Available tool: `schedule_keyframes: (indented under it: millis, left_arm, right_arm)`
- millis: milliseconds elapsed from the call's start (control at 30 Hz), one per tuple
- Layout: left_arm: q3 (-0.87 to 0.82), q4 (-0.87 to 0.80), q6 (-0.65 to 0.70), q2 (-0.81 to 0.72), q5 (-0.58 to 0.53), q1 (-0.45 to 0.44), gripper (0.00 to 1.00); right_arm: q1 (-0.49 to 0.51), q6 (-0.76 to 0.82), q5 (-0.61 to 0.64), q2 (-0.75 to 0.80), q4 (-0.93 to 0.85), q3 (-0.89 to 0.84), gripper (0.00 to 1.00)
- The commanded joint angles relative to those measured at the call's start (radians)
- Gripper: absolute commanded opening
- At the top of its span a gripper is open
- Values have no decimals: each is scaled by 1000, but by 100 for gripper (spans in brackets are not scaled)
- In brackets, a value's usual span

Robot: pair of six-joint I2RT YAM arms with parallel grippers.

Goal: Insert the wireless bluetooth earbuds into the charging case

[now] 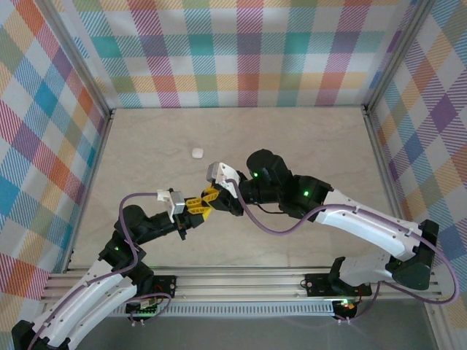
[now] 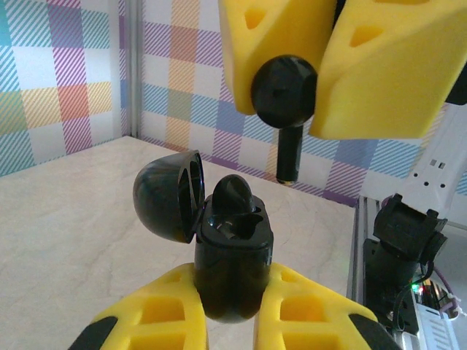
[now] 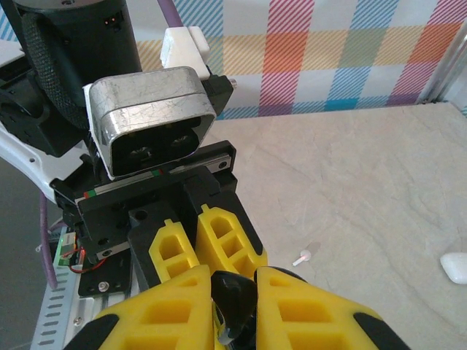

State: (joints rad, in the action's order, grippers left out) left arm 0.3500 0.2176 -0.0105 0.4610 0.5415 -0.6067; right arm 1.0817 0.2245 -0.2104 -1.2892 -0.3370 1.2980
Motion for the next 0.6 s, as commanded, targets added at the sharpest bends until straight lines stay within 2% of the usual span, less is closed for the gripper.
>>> schedule_keyframes:
  millis: [0,567]
  left_arm:
    - [-3,55,-4,0,13,-11,0]
    - [-2,48,1,-1,8,-18,0]
  right_arm:
    - [7,37,1,-12,7,27,17]
    - [7,112,40,-49,-113,62,18]
